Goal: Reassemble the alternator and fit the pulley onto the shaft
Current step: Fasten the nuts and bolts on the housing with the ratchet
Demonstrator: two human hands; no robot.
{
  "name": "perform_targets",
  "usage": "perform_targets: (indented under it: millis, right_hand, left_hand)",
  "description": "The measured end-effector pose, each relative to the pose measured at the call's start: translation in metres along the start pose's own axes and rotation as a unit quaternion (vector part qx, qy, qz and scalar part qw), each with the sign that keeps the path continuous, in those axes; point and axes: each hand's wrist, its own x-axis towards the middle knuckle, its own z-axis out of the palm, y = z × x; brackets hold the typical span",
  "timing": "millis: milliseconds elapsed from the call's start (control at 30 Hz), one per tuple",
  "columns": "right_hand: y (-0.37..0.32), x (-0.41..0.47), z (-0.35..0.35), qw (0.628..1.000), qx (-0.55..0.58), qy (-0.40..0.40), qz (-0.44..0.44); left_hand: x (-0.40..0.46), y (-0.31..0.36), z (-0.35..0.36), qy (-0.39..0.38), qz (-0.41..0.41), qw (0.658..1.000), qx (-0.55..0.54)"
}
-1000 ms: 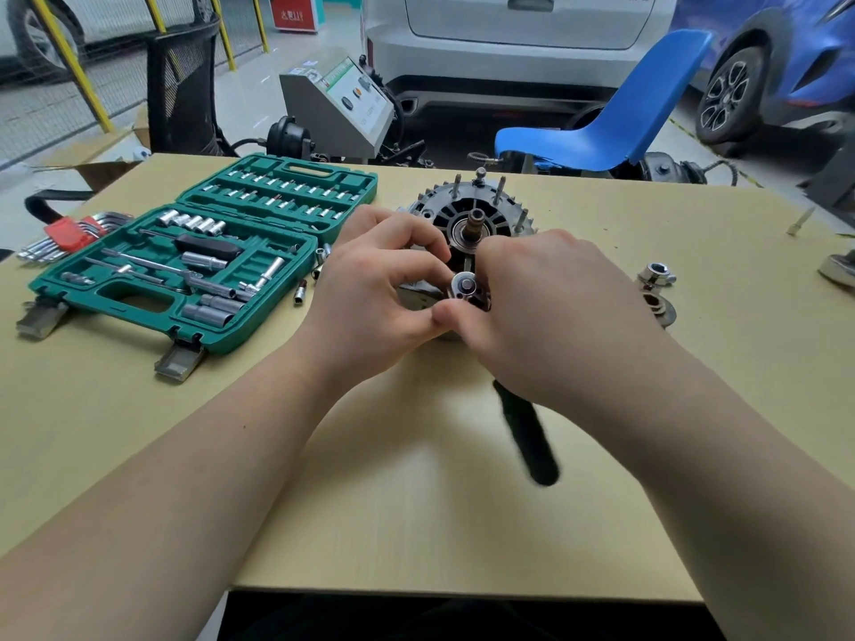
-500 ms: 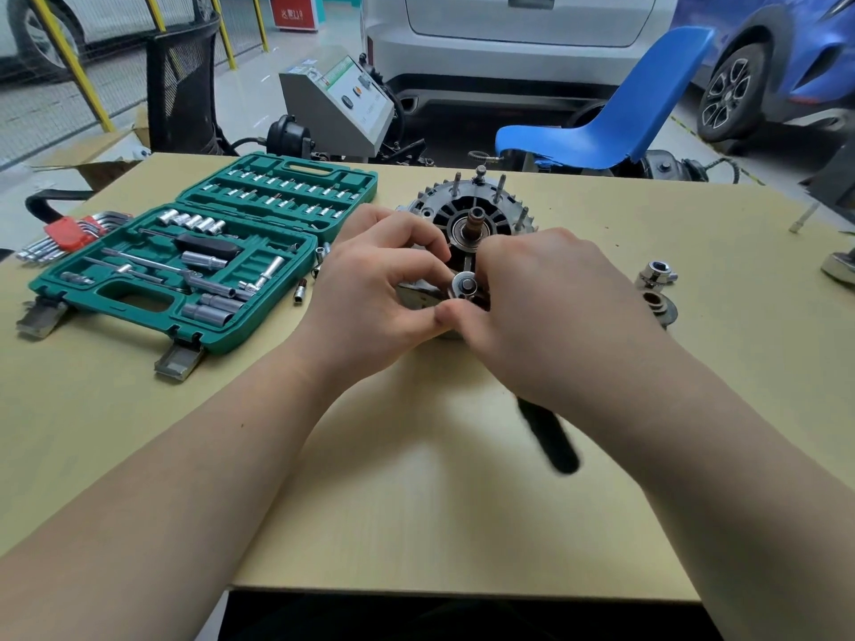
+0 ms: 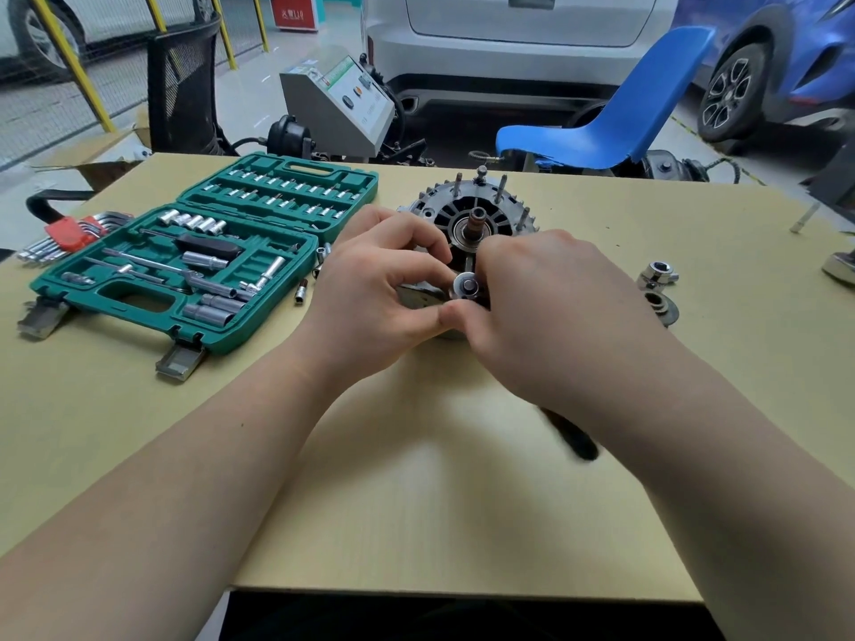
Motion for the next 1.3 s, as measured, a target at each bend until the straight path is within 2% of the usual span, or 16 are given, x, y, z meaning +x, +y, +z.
perform_targets:
  millis: [167,400,600,833,1067,1300]
  right_hand:
    - [0.0033,0.0027,-0.0084,0.999,-0.022,-0.002,-0.024]
    - [-0.0012,-0.0008,-0.0012,1.000,-0.010,0.003,0.001]
    - [0.0017,0.0020,-0.0061,1.000,-0.018,-0.001,-0.026]
    - [-0.0040,-0.0014,-0.0007,1.000,-0.003,0.015,0.009]
    - [0.0002,0.0013,-0.0065,0.999,-0.033,0.009,-0.028]
    - [-0.0007,-0.0007,-0.0008,1.000,-0.008,0.013,0.002]
  left_hand:
    - [0.0002,0.0020,0.0006,0.002,-0.004,1.000,0.002]
    - [0.0000,0.0026,-0.0014,-0.004,-0.004,1.000,0.002]
    - [0.0006,0.0045,-0.0010,-0.007,-0.011,1.000,0.004]
    - [0.0005,0.0046,-0.0009,0.002,-0.002,1.000,0.014]
    - [0.0004,0.0041,0.0010,0.001,-0.010,1.000,0.001]
    - [-0.0003,0.0033,0.0008,0.005,-0.004,1.000,0.014]
